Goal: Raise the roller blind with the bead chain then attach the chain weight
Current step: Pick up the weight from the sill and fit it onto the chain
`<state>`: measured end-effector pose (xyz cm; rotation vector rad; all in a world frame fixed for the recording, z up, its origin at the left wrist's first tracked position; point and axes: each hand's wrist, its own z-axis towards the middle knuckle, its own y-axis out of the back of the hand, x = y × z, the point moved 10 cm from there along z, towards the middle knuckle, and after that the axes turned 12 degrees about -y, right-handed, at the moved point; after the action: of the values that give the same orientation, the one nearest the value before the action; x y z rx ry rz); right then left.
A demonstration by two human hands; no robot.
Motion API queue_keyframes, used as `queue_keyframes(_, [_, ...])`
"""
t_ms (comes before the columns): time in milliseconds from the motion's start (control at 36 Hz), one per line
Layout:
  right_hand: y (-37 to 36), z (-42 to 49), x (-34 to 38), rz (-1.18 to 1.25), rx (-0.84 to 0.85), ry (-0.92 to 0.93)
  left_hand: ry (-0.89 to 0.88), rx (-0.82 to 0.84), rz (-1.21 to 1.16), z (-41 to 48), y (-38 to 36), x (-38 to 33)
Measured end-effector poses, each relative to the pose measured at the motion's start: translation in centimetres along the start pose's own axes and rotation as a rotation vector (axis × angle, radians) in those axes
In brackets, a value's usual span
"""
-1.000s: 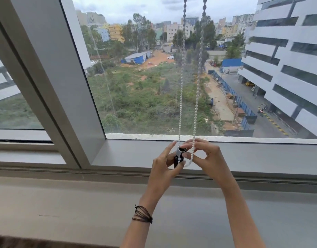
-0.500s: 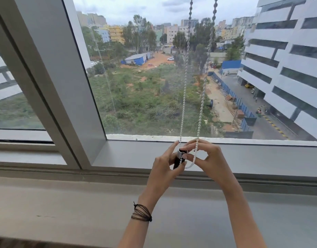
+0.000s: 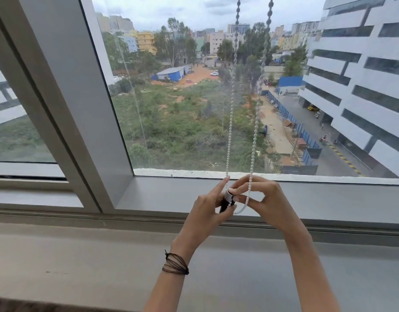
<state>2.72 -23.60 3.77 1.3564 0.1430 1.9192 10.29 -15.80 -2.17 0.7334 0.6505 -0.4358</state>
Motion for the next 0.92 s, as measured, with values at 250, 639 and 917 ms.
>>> queue_keyframes(250, [0.0, 0.1, -0.5, 0.037, -0.036, -0.027, -0.025, 0.005, -0.010, 0.4, 0.4, -0.3])
queue_keyframes(639, [0.2, 0.1, -1.7, 0.065, -0.078, -0.077, -0.013, -0.119, 0.010, -0.1, 0.0, -0.2])
queue_keyframes(917, [-0.5, -0.6, -0.9, -0.003, -0.069, -0.037, 0.149, -0.170, -0.481, 0.2, -0.2, 0.1])
